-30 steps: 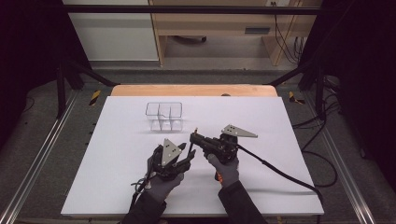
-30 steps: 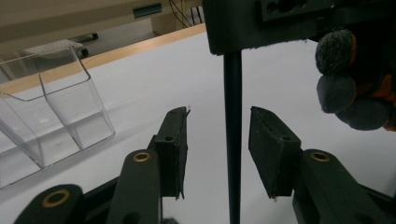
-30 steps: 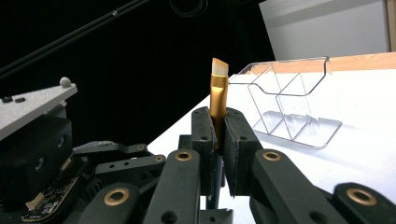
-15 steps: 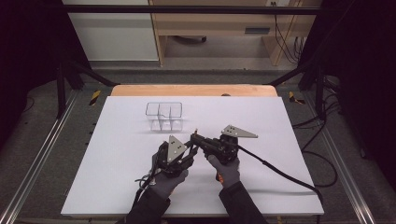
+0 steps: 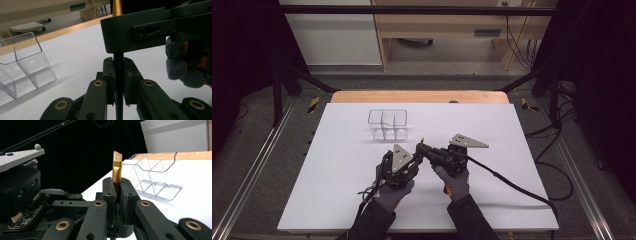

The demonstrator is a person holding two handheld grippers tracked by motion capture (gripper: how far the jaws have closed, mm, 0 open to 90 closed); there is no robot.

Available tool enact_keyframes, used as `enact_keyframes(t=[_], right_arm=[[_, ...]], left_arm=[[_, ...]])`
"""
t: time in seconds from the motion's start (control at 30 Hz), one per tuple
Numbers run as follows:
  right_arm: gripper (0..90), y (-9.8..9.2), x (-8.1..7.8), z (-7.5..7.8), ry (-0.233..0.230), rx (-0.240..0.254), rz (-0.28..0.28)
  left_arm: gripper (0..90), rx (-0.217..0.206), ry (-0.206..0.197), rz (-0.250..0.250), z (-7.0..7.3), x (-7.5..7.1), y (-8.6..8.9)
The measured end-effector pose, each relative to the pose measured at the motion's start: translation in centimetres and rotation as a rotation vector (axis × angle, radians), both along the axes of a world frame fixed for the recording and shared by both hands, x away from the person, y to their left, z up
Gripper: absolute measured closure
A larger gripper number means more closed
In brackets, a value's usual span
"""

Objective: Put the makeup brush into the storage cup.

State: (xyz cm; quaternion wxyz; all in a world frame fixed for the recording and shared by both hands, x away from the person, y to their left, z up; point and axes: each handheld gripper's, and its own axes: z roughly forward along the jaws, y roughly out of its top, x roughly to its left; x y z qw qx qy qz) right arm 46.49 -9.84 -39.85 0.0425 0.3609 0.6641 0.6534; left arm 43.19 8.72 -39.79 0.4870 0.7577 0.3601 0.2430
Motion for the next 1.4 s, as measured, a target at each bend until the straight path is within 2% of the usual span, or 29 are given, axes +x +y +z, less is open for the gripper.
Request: enact_keyframes(t=[0.3, 0.57, 0.73, 0.83, 1.0, 1.23, 1.4], right_arm=[[82.8, -0.1, 0.0, 0.1, -0.009, -0.004, -0.006], [63.4, -0.3, -0.2, 0.4, -0.034, -0.011, -0.027], [49.9, -0.9, -0.5, 1.0, -0.060, -0.041, -0.048], [43.5, -1.3, -0.5, 1.4, -0.080, -0.066, -0.068], [30.4, -2.1, -0.6, 2.0, -0.126, -0.152, -0.106], [22.2, -3.1, -1.1, 2.4, -0.173, -0.282, -0.133], [20.2, -4.2, -1.2, 2.3, -0.175, -0.290, -0.159]], left_arm=[[81.9, -0.004, 0.002, 0.005, 0.1, 0.0, 0.0], [81.9, -0.010, 0.000, 0.040, 0.0, 0.2, 1.4], [81.9, -0.018, -0.003, 0.070, 0.1, 0.4, 3.2], [81.9, -0.025, -0.008, 0.086, 0.3, 0.4, 4.2], [81.9, -0.045, -0.013, 0.103, 0.8, 0.4, 5.6], [81.9, -0.053, -0.026, 0.111, 1.5, 0.4, 7.0], [81.9, -0.045, -0.038, 0.122, 1.9, 0.5, 8.0]])
